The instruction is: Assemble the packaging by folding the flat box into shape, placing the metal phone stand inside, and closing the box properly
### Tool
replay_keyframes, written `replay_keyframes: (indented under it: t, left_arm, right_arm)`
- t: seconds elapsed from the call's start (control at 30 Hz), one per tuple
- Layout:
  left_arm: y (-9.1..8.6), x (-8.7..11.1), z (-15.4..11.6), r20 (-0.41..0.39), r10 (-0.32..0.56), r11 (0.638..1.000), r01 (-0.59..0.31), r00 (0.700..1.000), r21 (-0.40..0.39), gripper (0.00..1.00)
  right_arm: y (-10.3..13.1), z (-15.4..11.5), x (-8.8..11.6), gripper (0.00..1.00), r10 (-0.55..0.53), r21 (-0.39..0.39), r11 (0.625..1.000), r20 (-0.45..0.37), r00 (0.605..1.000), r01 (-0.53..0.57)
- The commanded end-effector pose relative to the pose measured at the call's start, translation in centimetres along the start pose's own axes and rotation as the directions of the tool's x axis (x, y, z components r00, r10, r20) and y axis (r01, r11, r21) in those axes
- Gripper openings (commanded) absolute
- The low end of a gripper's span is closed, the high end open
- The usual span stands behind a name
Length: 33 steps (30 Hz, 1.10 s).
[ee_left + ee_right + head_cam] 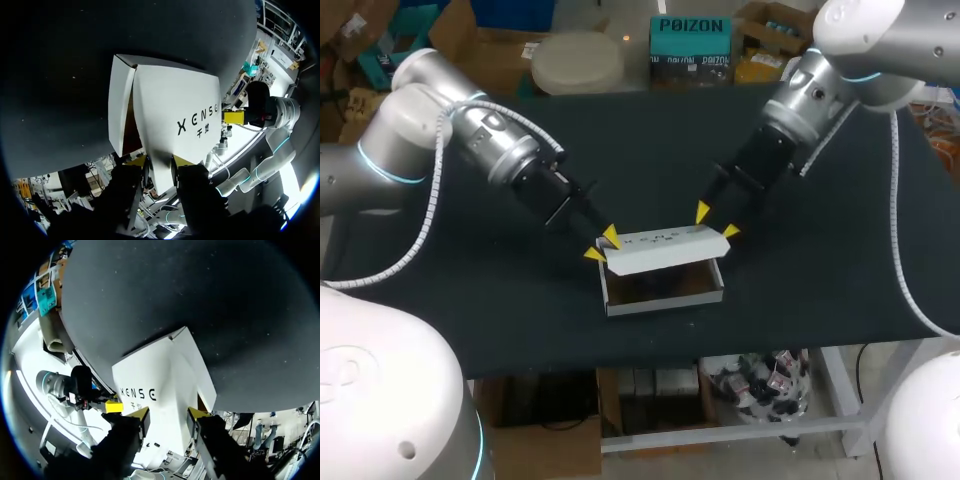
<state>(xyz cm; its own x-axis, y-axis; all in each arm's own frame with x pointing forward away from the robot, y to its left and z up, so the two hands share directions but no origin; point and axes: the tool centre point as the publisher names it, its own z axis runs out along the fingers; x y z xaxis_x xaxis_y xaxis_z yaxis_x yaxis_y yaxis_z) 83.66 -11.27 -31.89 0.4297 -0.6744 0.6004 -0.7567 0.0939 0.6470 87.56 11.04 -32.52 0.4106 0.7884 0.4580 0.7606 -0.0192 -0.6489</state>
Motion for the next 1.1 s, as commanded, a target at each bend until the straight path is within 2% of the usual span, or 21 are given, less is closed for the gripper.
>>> replay_keyframes:
  t: [0.03, 1.1]
  left_arm:
    - [-0.4, 0.7, 0.3, 0.01, -0.002, 1.0, 0.002, 1.0, -0.015, 0.29]
    - [-0.4, 1.3, -0.2, 0.011, -0.027, 0.999, 0.028, 1.0, -0.038, 0.25]
  right_arm:
    - [0.3, 0.1, 0.8, 0.49, 0.002, 0.024, 1.0, 0.004, 1.0, -0.003]
    - [0.2, -0.1, 2.1, 0.46, 0.035, 0.014, 0.999, -0.011, 0.999, -0.035]
